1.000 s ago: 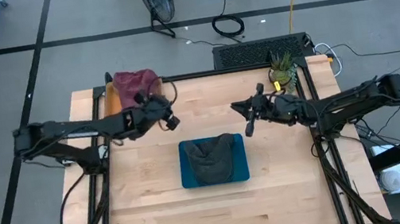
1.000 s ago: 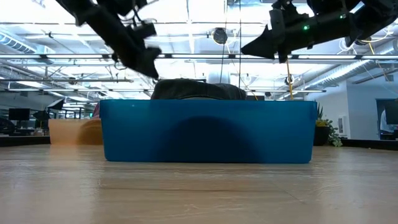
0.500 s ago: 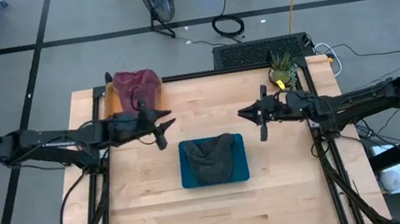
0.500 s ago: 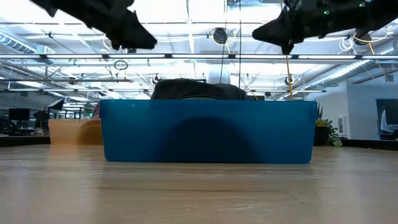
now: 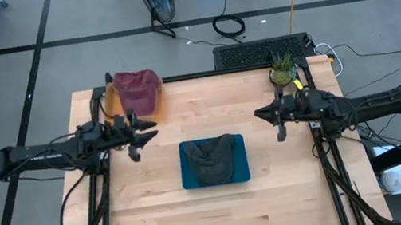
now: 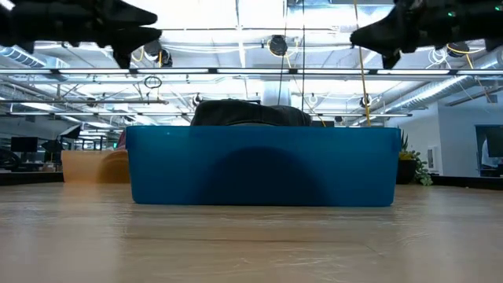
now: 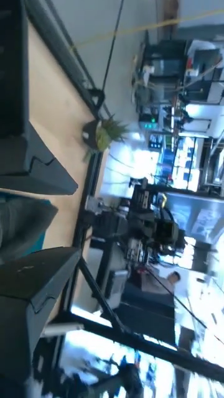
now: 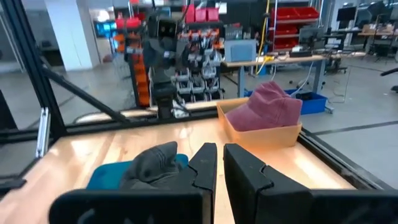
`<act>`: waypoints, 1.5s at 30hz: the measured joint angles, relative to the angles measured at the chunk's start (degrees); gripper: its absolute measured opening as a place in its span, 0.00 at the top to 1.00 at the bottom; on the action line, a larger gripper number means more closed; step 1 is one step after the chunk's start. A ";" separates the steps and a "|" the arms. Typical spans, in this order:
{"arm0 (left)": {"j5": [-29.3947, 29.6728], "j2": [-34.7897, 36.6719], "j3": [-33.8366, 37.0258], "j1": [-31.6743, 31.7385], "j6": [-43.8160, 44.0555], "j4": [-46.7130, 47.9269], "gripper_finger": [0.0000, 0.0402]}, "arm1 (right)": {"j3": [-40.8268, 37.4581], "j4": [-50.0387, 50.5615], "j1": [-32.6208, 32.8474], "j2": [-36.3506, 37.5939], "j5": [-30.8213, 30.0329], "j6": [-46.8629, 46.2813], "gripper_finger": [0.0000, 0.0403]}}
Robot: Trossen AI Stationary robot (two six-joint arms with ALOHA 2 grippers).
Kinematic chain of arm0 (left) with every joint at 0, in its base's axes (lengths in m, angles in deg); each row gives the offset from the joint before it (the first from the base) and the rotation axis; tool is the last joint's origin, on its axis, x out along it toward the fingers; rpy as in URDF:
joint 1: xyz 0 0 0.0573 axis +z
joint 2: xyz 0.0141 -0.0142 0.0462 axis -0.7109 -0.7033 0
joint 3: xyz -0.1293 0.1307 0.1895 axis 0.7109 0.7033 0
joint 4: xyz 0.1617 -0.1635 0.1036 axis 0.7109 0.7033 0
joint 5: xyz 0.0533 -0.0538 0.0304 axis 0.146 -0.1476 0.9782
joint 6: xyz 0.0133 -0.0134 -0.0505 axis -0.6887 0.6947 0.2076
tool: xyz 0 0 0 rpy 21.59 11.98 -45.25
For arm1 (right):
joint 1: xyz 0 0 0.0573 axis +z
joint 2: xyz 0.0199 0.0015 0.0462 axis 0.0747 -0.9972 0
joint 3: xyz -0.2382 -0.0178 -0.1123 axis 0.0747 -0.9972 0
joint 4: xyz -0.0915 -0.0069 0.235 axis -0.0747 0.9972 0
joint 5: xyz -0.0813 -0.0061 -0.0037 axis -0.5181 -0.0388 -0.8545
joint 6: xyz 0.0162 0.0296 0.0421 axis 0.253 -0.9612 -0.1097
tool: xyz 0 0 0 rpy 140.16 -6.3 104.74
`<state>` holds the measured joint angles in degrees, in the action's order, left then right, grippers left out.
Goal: Pick & Place hat
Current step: Return to home position
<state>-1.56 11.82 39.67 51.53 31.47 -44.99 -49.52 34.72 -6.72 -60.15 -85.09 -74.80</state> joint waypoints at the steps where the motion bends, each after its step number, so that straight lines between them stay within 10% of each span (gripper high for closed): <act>1: -0.17 1.16 0.91 -0.62 0.62 -0.13 0.63 | -0.93 -0.10 0.00 1.56 -0.01 -0.39 0.96; 15: 2.19 12.21 11.83 -6.26 -1.45 -2.27 0.98 | -15.05 0.12 -0.04 18.75 -1.70 -2.18 0.96; 45: -1.55 17.69 16.06 -6.21 2.29 -2.98 0.98 | -21.45 -0.25 0.00 25.78 4.39 -7.01 0.96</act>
<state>-3.11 29.51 55.73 45.32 33.77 -47.97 -70.97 34.47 -6.72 -34.37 -80.71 -81.81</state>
